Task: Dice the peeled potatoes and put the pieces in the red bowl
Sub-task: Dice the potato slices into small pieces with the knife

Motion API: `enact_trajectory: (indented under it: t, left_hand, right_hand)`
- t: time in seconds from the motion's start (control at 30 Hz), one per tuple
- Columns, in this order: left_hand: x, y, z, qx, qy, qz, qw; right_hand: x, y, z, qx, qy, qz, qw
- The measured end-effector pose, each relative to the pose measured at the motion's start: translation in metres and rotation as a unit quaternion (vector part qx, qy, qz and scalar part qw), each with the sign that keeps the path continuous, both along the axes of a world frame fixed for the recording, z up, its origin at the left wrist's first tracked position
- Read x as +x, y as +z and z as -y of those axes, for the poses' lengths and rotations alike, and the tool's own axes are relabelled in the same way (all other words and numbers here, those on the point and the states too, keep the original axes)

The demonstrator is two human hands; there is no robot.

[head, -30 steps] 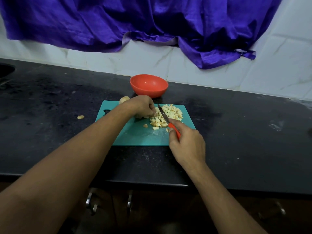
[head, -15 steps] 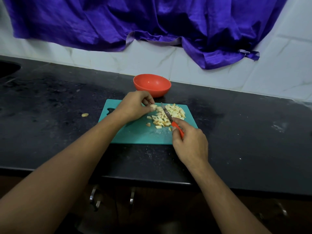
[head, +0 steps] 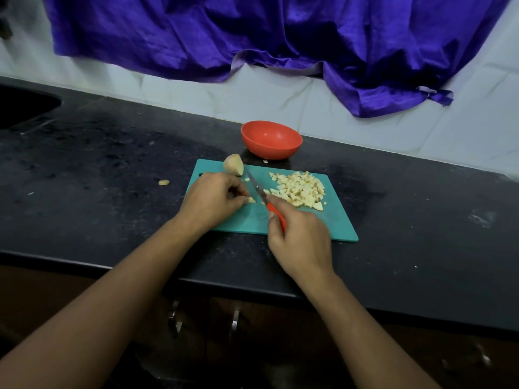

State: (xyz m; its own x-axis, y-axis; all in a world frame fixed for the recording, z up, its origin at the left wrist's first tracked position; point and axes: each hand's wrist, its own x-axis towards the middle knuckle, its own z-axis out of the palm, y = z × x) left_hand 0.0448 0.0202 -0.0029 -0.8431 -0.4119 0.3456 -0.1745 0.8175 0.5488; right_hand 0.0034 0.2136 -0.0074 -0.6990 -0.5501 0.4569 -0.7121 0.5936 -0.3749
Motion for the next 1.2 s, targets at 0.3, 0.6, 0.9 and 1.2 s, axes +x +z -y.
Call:
enact_trajectory:
  t: [0.3, 0.6, 0.9, 1.2]
  left_hand:
    - [-0.0006, -0.0008, -0.0027, 0.022, 0.033, 0.000, 0.999]
    - [0.0006, 0.0014, -0.0052, 0.006, 0.048, 0.001, 0.999]
    - [0.0043, 0.0014, -0.0069, -0.027, 0.057, 0.008, 0.998]
    - [0.0049, 0.0024, -0.0050, -0.022, 0.059, 0.016, 0.998]
  right_hand:
    - [0.0043, -0.0013, 0.0058, 0.014, 0.007, -0.009, 1.000]
    - [0.0059, -0.0004, 0.0101, 0.138, 0.020, -0.062, 0.988]
    - [0.0110, -0.0035, 0.0046, 0.053, 0.027, -0.056, 0.997]
    - [0.0100, -0.0011, 0.0048, 0.068, 0.025, -0.036, 0.997]
